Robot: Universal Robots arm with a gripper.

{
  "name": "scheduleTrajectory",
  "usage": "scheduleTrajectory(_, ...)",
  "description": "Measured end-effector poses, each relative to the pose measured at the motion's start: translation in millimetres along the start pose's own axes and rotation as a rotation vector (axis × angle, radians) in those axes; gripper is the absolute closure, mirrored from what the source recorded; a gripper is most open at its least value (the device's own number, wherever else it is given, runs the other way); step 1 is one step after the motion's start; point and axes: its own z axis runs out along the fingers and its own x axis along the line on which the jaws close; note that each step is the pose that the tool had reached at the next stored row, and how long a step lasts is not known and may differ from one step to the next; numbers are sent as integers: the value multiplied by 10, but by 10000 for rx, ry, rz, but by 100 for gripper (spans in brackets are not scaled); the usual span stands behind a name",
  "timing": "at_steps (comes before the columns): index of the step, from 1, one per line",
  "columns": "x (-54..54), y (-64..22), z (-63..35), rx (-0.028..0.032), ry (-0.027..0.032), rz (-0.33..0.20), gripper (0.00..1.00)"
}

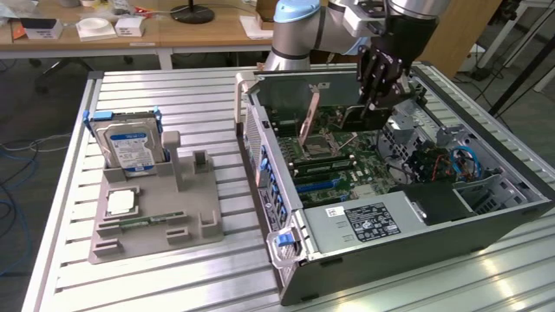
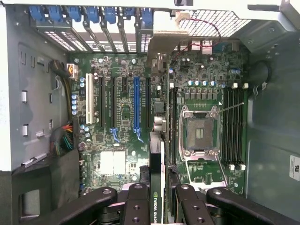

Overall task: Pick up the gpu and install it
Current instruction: 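Insert the gpu into the slot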

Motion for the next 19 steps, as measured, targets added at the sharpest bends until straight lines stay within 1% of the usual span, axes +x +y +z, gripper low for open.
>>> scheduleTrajectory(6, 2, -1, 55, -4, 3, -72, 74)
scheduleTrajectory(10, 4, -2, 102, 6, 6, -62, 74)
scheduleTrajectory(14, 7, 1, 157, 48, 5, -55, 74)
scheduleTrajectory(19, 7, 1, 163, 53, 5, -57, 74)
